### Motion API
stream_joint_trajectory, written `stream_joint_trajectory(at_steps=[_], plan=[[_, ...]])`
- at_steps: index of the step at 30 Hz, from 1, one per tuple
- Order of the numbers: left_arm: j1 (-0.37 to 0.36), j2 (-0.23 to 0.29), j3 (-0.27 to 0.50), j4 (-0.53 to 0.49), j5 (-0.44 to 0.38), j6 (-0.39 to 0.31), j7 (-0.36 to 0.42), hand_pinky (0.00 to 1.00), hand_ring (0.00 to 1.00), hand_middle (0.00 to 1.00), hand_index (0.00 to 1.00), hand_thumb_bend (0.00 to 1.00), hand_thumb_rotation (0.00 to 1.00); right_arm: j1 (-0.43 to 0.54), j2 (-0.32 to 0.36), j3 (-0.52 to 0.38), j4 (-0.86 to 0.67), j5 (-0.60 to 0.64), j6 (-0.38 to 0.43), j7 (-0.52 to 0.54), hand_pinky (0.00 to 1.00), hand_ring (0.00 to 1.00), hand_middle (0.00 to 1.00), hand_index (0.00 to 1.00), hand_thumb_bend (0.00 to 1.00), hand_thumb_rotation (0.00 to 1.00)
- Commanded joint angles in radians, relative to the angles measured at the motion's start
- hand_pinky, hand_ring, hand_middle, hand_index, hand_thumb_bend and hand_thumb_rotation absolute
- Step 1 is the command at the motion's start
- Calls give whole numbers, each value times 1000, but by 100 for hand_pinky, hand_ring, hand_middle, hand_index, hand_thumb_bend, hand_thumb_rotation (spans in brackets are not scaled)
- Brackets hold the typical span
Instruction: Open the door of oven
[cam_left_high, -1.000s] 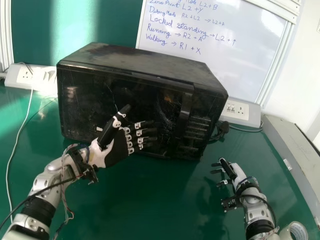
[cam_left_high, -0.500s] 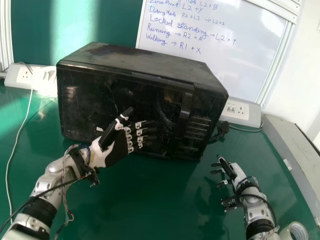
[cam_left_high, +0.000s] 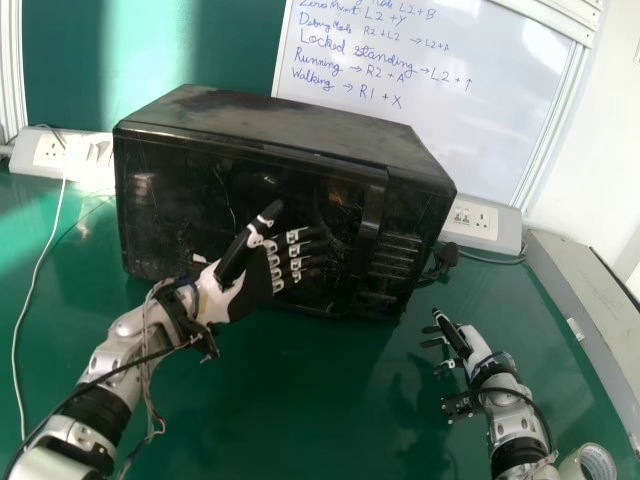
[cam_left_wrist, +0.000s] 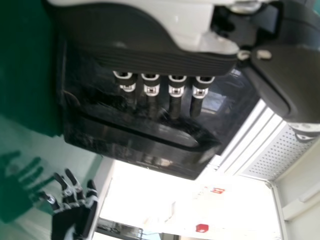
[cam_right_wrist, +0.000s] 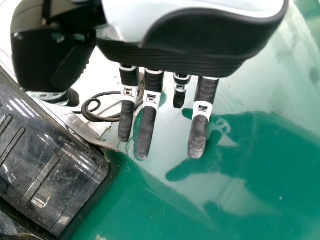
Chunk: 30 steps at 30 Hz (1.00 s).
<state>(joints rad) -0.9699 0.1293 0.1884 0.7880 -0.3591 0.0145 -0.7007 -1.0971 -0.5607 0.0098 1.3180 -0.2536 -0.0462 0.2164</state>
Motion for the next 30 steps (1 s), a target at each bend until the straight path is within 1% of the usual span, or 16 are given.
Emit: stream_joint_trajectory(at_steps=[1, 4, 7, 11, 12, 18, 20, 25, 28, 30], plan=[[-10, -5, 14, -27, -22, 22, -1, 83, 100, 100, 100, 100, 91, 18, 8, 1, 17, 1, 10, 7, 29, 39, 51, 66, 59, 100], [-10, -8, 11, -59, -29, 48, 18, 87, 100, 100, 100, 100, 93, 20, 8, 2, 16, -1, 2, 9, 31, 39, 50, 66, 56, 100], [-14, -9, 3, -87, -27, 66, 29, 91, 100, 100, 99, 100, 94, 18, 10, -3, 18, 5, 12, 8, 30, 39, 50, 65, 58, 100], [-25, -8, -12, -92, -10, 66, 30, 93, 100, 100, 100, 100, 94, 18, 13, -4, 19, 4, 16, 2, 30, 39, 49, 64, 59, 100], [-29, -7, -16, -89, -5, 64, 29, 94, 100, 100, 100, 100, 94, 18, 12, -3, 19, 3, 14, 3, 30, 39, 50, 64, 59, 100], [-60, -10, -23, -38, 16, 37, 44, 100, 100, 100, 100, 100, 95, 18, 14, -6, 20, 6, 17, 3, 29, 37, 50, 64, 61, 100], [-73, -11, -28, -13, 27, 23, 46, 100, 100, 100, 100, 100, 96, 18, 15, -7, 20, 6, 15, 2, 30, 37, 50, 64, 62, 100], [-108, -12, -27, 46, 45, 12, 46, 100, 100, 100, 100, 100, 96, 20, 16, -6, 20, 4, 8, -3, 30, 39, 51, 64, 60, 100], [-121, -15, -32, 68, 62, -4, 57, 100, 100, 100, 100, 100, 97, 22, 16, -11, 20, 9, 4, 0, 29, 38, 51, 64, 60, 100], [-128, -21, -34, 84, 78, -22, 72, 100, 100, 100, 100, 100, 98, 21, 16, -11, 21, 9, 10, -4, 30, 38, 49, 64, 61, 100]])
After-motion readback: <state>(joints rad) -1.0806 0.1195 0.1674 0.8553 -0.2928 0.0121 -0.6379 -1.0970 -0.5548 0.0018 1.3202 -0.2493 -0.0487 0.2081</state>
